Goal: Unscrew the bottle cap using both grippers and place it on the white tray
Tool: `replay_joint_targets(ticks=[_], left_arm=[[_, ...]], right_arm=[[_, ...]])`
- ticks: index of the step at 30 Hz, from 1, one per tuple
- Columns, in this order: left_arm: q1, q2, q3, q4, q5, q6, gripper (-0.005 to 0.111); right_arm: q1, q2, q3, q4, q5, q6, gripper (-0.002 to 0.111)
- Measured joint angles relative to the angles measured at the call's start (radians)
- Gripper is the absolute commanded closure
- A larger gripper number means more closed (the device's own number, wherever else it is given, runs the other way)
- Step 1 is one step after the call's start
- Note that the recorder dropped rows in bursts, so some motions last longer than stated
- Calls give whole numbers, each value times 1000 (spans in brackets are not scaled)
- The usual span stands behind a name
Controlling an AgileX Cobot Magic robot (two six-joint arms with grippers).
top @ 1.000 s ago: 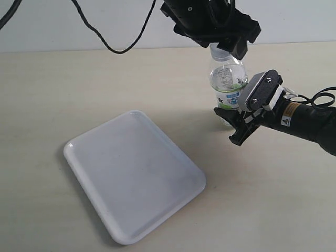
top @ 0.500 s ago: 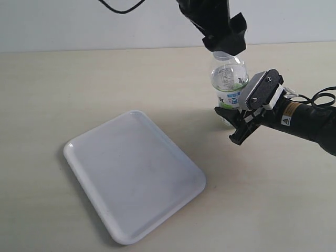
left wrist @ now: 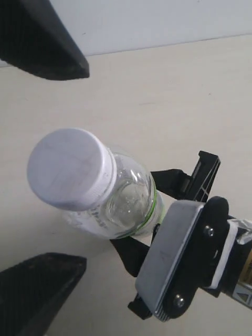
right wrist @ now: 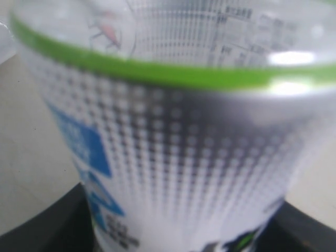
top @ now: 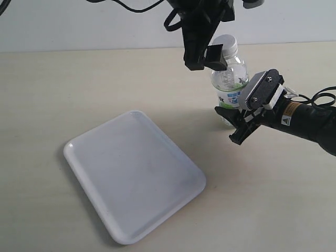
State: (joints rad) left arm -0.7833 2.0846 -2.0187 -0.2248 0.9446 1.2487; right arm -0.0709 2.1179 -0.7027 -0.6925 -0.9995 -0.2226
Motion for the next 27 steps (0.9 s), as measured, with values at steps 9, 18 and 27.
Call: replay_joint_targets(ticks=[9,18,27], left_arm=[[0,11,0,8,-31,3,28],[0,13,0,8,-31,3,51],[0,13,0,8,23,3,40]], right_arm=[[0,0,0,17,2,0,108],[0,0,0,22,4,-5,108],[0,-6,0,22,19,-99,108]])
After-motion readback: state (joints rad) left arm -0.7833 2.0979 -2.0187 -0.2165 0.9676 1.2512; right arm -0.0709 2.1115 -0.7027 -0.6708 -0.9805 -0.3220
